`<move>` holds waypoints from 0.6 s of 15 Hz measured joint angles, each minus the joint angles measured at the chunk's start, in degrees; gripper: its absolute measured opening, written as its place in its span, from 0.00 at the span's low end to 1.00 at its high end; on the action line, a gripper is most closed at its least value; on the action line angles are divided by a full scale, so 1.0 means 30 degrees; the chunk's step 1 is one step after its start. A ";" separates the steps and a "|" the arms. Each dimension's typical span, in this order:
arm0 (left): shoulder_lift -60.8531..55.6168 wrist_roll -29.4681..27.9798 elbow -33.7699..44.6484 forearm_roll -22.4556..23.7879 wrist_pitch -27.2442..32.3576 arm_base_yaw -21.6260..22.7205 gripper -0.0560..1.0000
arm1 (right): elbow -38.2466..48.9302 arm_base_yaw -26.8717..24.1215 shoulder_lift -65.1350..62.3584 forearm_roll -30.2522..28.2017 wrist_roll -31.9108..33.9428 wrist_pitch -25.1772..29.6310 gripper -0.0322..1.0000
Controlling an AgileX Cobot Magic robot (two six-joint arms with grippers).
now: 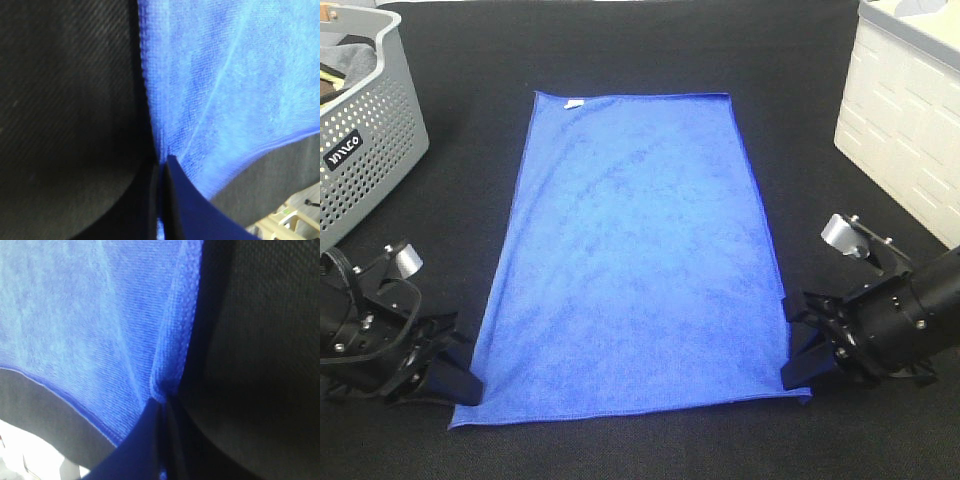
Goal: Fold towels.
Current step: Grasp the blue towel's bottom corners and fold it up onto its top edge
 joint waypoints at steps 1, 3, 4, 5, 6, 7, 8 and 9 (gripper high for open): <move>-0.0401 -0.0764 0.0000 0.0917 0.0000 0.0000 0.05 | 0.0057 0.0000 -0.0497 -0.0898 0.0936 0.0286 0.03; -0.1280 -0.1814 0.0267 0.2005 0.0248 0.0000 0.05 | 0.0535 0.0000 -0.1432 -0.1700 0.1872 0.0611 0.03; -0.1719 -0.1986 0.0630 0.2158 0.0401 0.0000 0.05 | 0.0936 0.0000 -0.1833 -0.1776 0.1948 0.0802 0.03; -0.2158 -0.2044 0.1146 0.2235 0.0458 0.0000 0.05 | 0.1432 0.0000 -0.2177 -0.1795 0.1986 0.0993 0.03; -0.2559 -0.2063 0.1757 0.2292 0.0497 0.0000 0.05 | 0.1929 0.0000 -0.2502 -0.1795 0.2005 0.1184 0.03; -0.3018 -0.2063 0.2445 0.2330 0.0554 0.0000 0.05 | 0.2483 0.0000 -0.2731 -0.1776 0.2005 0.1299 0.03; -0.3552 -0.2082 0.3113 0.2368 0.0592 0.0000 0.05 | 0.3132 0.0000 -0.2903 -0.1662 0.2005 0.1299 0.03; -0.4087 -0.2101 0.3686 0.2368 0.0649 0.0000 0.05 | 0.3648 0.0000 -0.3132 -0.1509 0.2005 0.1299 0.03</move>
